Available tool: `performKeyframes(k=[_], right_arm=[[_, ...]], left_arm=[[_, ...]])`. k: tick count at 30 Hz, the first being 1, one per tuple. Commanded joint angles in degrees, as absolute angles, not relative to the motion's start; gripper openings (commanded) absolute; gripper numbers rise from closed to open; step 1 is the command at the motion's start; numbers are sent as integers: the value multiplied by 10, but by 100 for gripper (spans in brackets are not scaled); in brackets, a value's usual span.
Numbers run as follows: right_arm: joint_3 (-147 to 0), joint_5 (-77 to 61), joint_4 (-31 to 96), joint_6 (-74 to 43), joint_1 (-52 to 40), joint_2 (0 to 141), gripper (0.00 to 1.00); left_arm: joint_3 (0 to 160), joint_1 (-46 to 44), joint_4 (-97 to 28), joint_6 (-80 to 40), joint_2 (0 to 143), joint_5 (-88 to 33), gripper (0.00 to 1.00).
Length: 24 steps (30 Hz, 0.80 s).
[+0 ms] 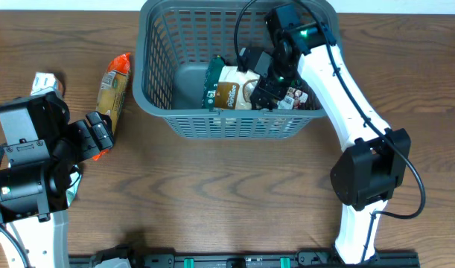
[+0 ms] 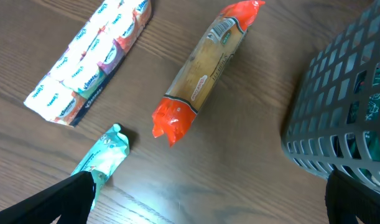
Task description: Pack container
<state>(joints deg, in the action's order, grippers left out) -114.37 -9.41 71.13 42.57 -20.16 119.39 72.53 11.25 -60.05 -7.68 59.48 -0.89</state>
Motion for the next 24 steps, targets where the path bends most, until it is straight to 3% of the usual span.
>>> performKeyframes(k=[1,5,11,16,24], right_arm=[[-1217,-93,692,373,-192,1163,99],[-1305,-34,635,255,-161,1141,99],[-1397,102,605,-20,-55,1107,99],[-1397,36,642,-29,29,1098,99],[-1356,47,738,-62,112,1112,99]], left_arm=[[733,116,-600,-53,596,-6,99],[745,116,-608,-15,596,-6,99],[872,116,-701,10,660,5,99],[1022,116,-784,28,766,24,99],[1109,116,-787,116,887,27,99]])
